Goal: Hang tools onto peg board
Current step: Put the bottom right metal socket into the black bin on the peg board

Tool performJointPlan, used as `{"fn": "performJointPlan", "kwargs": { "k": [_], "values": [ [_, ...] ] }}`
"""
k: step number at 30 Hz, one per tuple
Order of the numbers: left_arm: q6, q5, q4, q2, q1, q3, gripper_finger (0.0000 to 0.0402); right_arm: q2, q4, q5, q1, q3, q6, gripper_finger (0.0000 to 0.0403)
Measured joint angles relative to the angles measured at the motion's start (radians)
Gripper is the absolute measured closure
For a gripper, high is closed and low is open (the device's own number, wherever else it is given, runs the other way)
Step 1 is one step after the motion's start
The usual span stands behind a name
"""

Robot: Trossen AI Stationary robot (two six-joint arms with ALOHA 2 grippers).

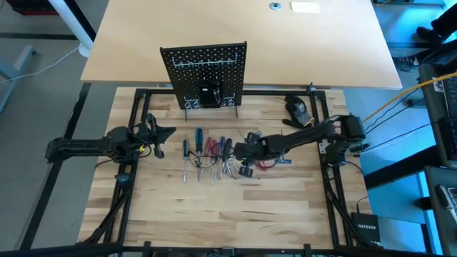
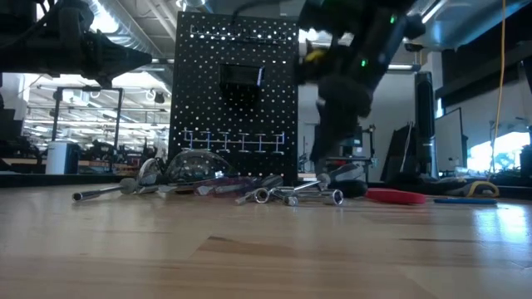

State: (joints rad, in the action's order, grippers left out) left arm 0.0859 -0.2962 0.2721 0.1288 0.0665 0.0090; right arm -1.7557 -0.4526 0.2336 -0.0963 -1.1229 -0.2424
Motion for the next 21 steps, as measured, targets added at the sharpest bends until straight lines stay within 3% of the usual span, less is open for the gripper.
{"fn": "performJointPlan", "kwargs": {
  "k": [11,21],
  "values": [
    [0.005,0.0,0.001,0.0,0.0,0.0,0.04,0.135,0.051,0.21,0.022,-0.122,0.147,0.0332],
    [0.005,0.0,0.0,0.0,0.0,0.0,0.04,0.136,0.294,0.235,0.111,-0.254,0.361,0.033]
  ]
}}
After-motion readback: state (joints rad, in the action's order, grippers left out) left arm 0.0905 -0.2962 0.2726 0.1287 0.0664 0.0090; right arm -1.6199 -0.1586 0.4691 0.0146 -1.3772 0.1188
